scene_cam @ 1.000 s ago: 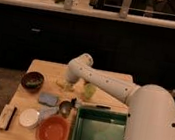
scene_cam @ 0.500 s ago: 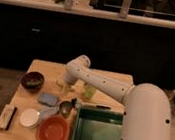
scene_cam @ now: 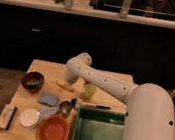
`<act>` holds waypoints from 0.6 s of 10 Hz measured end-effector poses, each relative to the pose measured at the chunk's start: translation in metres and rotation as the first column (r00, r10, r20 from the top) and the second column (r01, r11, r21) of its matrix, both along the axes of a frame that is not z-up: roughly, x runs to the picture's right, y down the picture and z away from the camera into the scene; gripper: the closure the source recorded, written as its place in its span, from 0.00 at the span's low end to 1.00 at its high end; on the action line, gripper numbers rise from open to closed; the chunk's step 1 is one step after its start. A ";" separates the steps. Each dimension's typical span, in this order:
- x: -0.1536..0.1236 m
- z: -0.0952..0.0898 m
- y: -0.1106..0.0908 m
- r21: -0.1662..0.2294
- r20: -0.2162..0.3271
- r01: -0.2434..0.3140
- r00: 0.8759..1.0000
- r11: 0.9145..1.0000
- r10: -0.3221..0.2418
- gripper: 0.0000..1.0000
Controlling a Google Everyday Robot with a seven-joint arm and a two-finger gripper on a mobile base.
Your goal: Place banana in paper cup
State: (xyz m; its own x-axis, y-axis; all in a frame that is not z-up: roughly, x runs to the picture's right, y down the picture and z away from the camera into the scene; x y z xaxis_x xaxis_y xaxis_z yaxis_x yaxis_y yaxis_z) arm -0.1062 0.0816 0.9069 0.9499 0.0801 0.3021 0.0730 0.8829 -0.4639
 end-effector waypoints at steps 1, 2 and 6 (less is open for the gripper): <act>-0.001 0.008 0.006 -0.003 0.001 0.000 1.000 1.000 0.000 0.43; -0.003 0.015 0.013 -0.007 0.002 0.000 1.000 1.000 0.000 0.33; -0.022 0.012 0.001 -0.042 0.010 0.006 1.000 0.999 -0.006 0.20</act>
State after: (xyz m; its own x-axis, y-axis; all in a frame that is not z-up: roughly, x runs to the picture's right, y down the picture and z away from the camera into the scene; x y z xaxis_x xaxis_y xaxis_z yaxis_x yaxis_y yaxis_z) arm -0.1278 0.0821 0.9187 0.9475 0.0875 0.3076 0.0827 0.8621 -0.5000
